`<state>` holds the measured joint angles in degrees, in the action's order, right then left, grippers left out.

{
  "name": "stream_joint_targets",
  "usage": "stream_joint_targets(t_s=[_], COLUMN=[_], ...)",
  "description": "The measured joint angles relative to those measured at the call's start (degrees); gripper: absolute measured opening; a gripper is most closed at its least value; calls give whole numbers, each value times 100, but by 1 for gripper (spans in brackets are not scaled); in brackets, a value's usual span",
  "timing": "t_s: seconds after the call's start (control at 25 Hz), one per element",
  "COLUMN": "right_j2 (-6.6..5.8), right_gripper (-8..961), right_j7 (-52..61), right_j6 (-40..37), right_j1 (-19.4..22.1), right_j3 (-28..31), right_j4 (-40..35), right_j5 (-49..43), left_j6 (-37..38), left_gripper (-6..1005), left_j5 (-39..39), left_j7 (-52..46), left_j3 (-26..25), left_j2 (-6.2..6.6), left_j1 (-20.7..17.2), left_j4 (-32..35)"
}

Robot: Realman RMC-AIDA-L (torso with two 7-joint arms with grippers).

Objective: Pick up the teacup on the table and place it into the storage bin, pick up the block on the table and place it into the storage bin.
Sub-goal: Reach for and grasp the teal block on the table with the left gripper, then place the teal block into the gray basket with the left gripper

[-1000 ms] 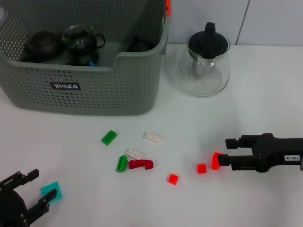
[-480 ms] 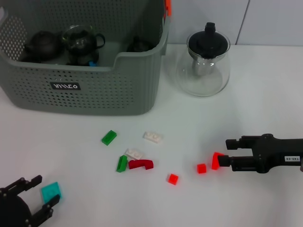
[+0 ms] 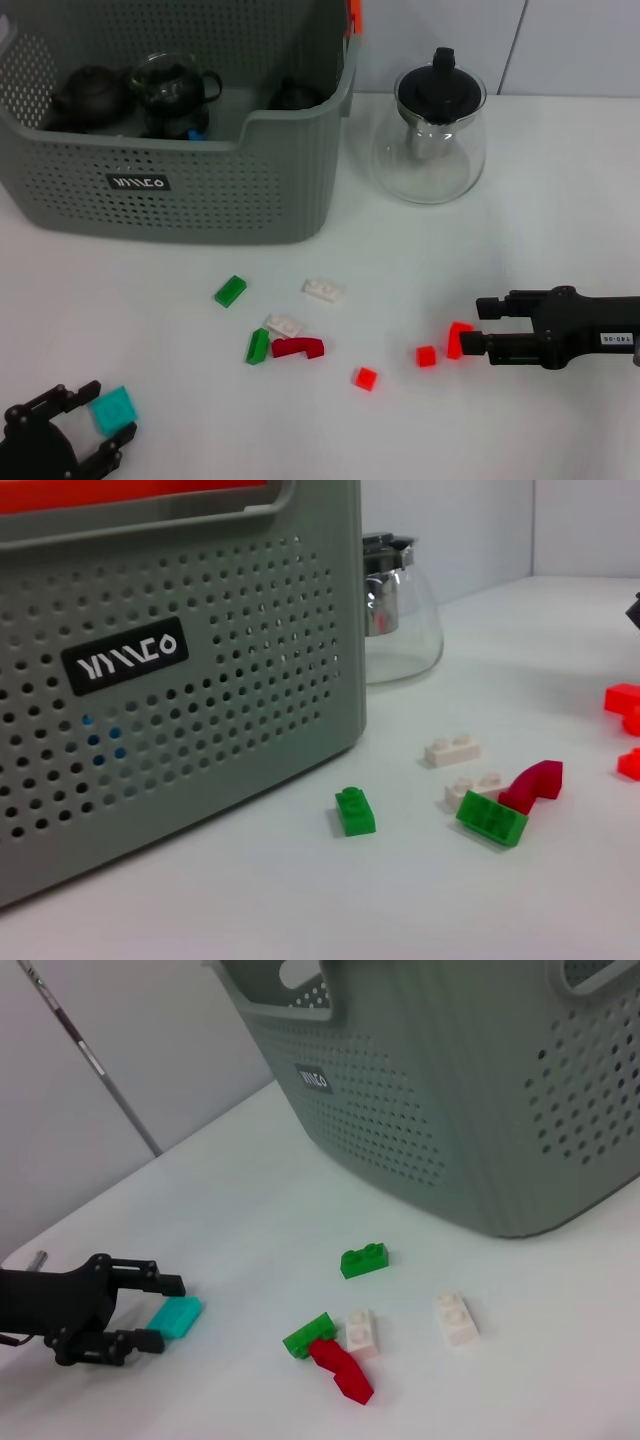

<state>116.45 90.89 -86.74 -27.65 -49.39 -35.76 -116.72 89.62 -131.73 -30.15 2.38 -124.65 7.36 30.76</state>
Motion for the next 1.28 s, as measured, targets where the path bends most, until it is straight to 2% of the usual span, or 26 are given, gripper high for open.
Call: stream_joint_targets(t_s=[1.04, 1.16, 1.28], right_j2=[0, 0, -4], right_gripper=[738, 737, 737], right_j7=[31, 47, 49], right_j6=[-1, -1, -1], right_j1=[-21, -21, -21], right_j3=[0, 0, 0], right_j4=[-1, -1, -1], right_j5=[0, 0, 0], left_j6=[-164, 51, 678], left_gripper=[458, 437, 411], left_j5=[65, 89, 93], left_j7=[3, 2, -95], left_j3=[-159, -439, -854], left_j2=[10, 13, 52], left_j1=[28, 23, 21], left_j4=[-52, -35, 54])
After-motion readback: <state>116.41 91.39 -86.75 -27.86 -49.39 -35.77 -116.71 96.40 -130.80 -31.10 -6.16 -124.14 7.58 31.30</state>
